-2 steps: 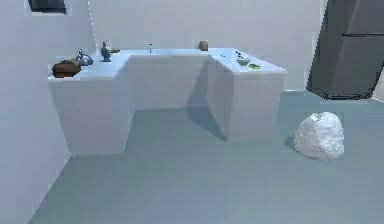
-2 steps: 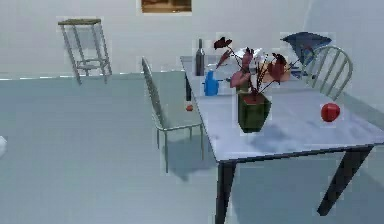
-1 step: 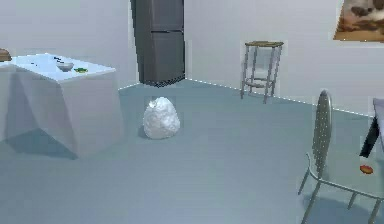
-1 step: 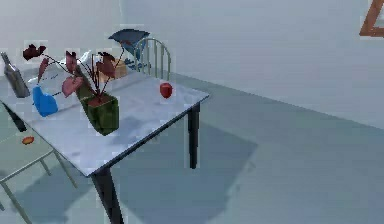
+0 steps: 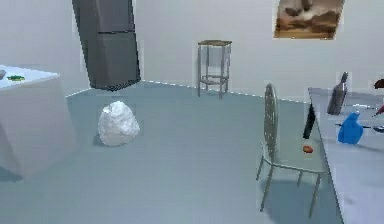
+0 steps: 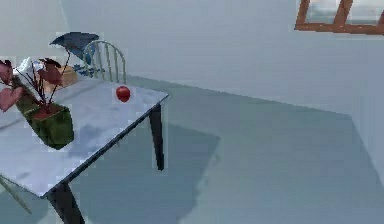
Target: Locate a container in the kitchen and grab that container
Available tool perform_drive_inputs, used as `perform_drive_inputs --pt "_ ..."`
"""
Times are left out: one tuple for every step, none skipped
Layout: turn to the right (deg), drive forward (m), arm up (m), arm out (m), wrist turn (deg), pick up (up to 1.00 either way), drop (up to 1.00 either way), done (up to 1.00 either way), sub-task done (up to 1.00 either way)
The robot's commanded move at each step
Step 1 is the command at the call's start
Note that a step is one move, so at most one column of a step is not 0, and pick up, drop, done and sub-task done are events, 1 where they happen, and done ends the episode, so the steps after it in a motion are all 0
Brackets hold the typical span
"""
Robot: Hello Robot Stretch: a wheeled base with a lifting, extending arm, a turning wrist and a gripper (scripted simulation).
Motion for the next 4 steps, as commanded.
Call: perform_drive_inputs --pt "0.0 0.50 0.00 0.00 0.0 0.00 0.00 0.00 0.00" --pt "-30.0 0.00 0.00 0.00 0.0 0.00 0.00 0.00 0.00" --pt "45.0 0.00 0.00 0.00 0.0 0.00 0.00 0.00 0.00" --pt "27.0 0.00 0.00 0.00 0.0 0.00 0.00 0.00 0.00"
